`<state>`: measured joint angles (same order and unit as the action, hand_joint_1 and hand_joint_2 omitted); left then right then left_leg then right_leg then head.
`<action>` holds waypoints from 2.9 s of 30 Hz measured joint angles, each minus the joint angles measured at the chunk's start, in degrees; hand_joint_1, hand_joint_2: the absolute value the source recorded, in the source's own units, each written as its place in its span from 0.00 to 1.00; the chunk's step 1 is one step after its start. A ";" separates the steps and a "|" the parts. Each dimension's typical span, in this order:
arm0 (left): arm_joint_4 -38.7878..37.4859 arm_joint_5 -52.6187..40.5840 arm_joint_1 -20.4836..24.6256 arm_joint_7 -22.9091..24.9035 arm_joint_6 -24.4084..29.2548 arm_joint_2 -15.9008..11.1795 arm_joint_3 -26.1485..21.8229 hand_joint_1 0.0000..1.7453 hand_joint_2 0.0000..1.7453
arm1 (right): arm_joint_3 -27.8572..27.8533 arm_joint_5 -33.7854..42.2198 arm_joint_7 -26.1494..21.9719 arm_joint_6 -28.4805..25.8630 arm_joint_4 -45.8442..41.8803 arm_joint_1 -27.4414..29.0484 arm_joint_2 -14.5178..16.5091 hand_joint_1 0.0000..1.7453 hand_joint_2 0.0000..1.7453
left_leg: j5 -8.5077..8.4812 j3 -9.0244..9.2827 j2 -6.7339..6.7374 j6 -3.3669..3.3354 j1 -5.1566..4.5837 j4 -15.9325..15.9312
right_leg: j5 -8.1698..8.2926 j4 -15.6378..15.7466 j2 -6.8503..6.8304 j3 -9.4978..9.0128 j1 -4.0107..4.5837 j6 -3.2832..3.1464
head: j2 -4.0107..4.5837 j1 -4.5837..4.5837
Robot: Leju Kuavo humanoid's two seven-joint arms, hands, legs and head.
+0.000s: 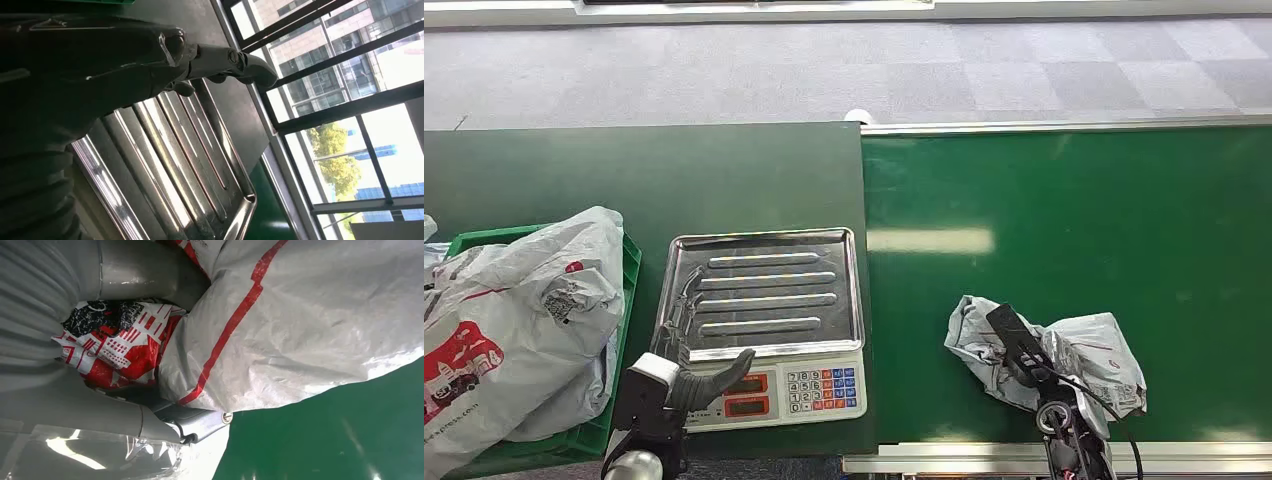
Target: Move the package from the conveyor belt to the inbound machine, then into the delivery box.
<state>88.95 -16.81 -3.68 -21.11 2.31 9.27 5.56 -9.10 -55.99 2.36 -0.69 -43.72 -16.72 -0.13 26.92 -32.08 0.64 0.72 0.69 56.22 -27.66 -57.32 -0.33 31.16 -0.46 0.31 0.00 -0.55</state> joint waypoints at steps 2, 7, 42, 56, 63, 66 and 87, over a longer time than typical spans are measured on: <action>0.10 0.00 -0.20 -0.01 0.06 0.00 -0.02 0.00 1.00 | -0.04 1.25 -1.50 -1.07 -0.30 0.30 0.05 1.00 1.00 | 0.00 -0.02 0.00 0.00 0.00 0.00 | 0.00 0.00 0.00 0.01 0.00 0.00 | 0.00 0.00; 2.22 2.32 -2.06 -2.95 0.23 0.08 -0.50 0.00 1.00 | -0.36 10.25 -11.59 -9.74 -7.46 3.79 1.29 1.00 1.00 | -0.01 -0.21 -0.06 0.00 -0.01 0.01 | 0.01 -0.01 -0.02 0.21 -0.01 0.00 | 0.00 -0.01; 1.18 14.46 2.67 -11.16 2.32 0.48 0.05 0.00 1.00 | 15.39 1.69 -35.73 -22.96 -37.54 3.67 2.10 1.00 1.00 | -0.12 -0.48 0.00 0.00 -0.01 -0.01 | 0.06 -0.03 0.00 0.47 0.01 -0.05 | 0.00 -0.01; -5.00 18.70 8.70 -12.15 2.51 0.10 3.61 0.00 1.00 | 46.28 -0.93 -35.54 -19.23 -9.50 -16.76 3.11 1.00 1.00 | -0.14 -0.58 -0.06 0.00 0.00 0.00 | 0.07 -0.05 -0.01 0.55 0.02 -0.04 | 0.00 0.00; -6.25 20.28 10.20 -12.34 3.04 0.11 4.30 0.00 1.00 | 53.34 -0.10 -36.30 -16.51 7.65 -21.72 9.23 1.00 1.00 | -0.15 -0.59 -0.09 0.01 0.01 0.00 | 0.07 -0.06 -0.02 0.59 0.03 -0.05 | 0.00 0.00; -6.48 20.83 10.41 -12.82 3.52 0.11 4.36 0.00 1.00 | 54.89 0.08 -36.37 -15.52 11.28 -22.41 10.52 1.00 1.00 | -0.14 -0.64 -0.07 0.01 0.00 0.00 | 0.06 -0.06 -0.02 0.63 0.02 -0.04 | 0.00 0.01; 1.34 23.01 10.83 -18.71 13.23 3.55 -0.41 0.00 1.00 | 58.04 5.18 -35.50 -21.71 17.84 -23.66 13.00 0.00 1.00 | -0.14 -0.64 -0.06 0.01 0.00 0.01 | 0.07 -0.06 -0.02 0.65 0.02 -0.04 | 0.00 0.01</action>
<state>90.29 6.20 7.15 -39.82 15.54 12.82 5.15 48.93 -50.81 -33.15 -22.40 -25.88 -40.38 12.87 26.77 -32.73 0.57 0.73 0.69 56.23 -27.59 -57.37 -0.35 31.81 -0.43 0.27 0.00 -0.54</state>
